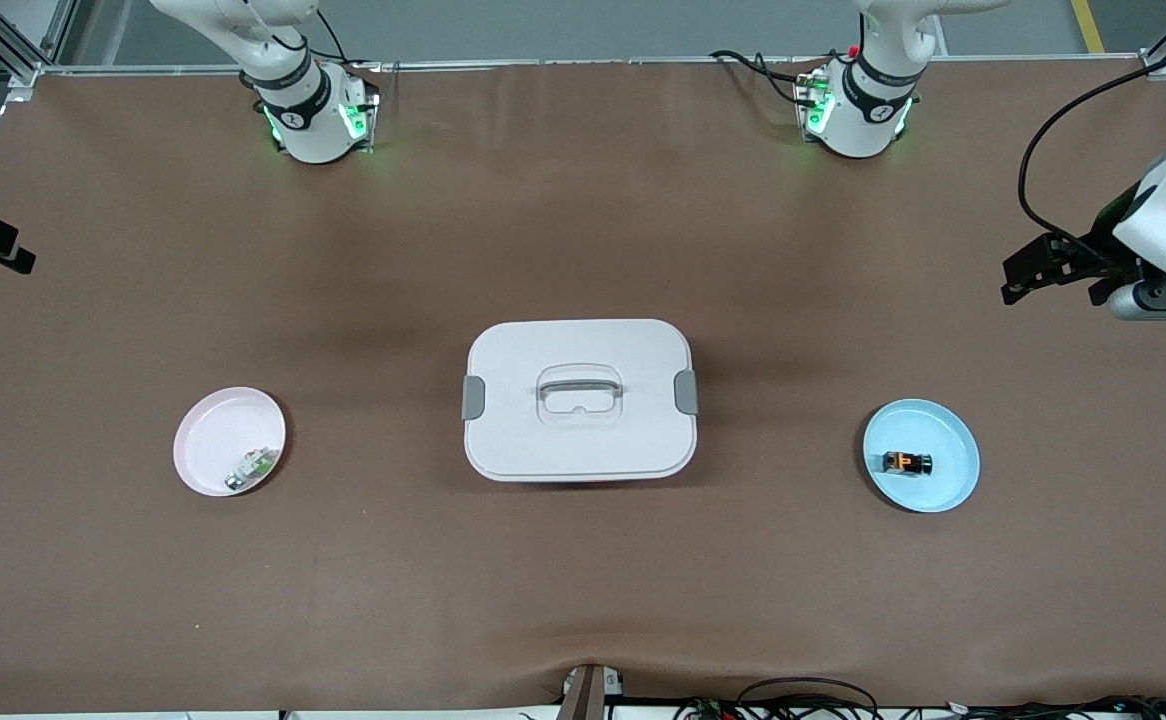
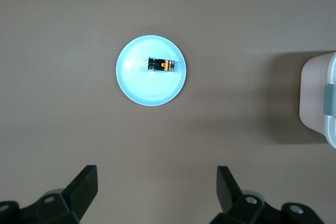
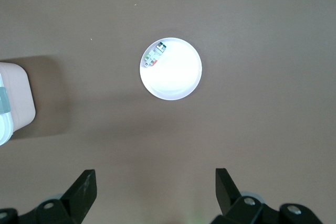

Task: Transfer orange switch to right arm and place
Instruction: 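Move the left gripper down toward the black-orange switch on the blue plate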

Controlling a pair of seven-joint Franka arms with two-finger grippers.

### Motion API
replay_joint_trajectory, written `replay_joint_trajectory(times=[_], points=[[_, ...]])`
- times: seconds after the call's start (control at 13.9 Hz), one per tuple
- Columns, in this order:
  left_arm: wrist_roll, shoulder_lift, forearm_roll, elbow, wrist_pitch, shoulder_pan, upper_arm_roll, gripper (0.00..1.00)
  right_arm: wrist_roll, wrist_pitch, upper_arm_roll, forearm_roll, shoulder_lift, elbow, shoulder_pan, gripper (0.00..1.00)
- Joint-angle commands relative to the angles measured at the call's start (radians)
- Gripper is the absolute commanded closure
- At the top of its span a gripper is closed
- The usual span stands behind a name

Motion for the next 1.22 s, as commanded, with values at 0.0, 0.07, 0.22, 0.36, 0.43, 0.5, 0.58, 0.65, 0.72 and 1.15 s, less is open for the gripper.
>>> replay_joint_trajectory(times=[0.0,0.07,0.22,0.36,0.43,0.5,0.58,0.65,0.72,1.15], points=[[0.014,0.010,0.004,0.026,-0.021,0.003,-0.003,0.00,-0.006,0.004,0.007,0.007,-0.014,-0.006,-0.011,0.00],[0.016,0.012,0.004,0.028,-0.021,0.005,-0.003,0.00,-0.006,0.004,0.007,0.007,-0.014,-0.006,-0.011,0.00],[0.017,0.013,0.002,0.028,-0.021,0.008,-0.003,0.00,-0.006,0.004,0.007,0.007,-0.014,-0.006,-0.011,0.00],[0.016,0.019,0.010,0.042,-0.021,0.005,-0.003,0.00,-0.006,0.004,0.007,0.007,-0.014,-0.006,-0.011,0.00],[0.017,0.042,0.010,0.063,-0.021,0.003,-0.003,0.00,-0.006,0.004,0.007,0.007,-0.014,-0.006,-0.011,0.00],[0.014,0.059,0.008,0.077,-0.021,0.006,-0.003,0.00,-0.006,0.004,0.007,0.007,-0.014,-0.006,-0.011,0.00],[0.014,0.074,0.001,0.085,-0.021,0.011,-0.003,0.00,-0.006,0.004,0.007,0.007,-0.014,-0.006,-0.011,0.00],[0.014,0.077,-0.002,0.085,-0.021,0.019,-0.001,0.00,-0.006,0.004,0.007,0.007,-0.014,-0.006,-0.011,0.00],[0.016,0.079,-0.004,0.083,-0.021,0.026,-0.003,0.00,-0.006,0.004,0.007,0.007,-0.014,-0.006,-0.011,0.00],[0.013,0.211,0.012,0.086,0.052,0.011,-0.003,0.00,-0.006,0.008,0.007,0.005,-0.014,-0.006,-0.011,0.00]])
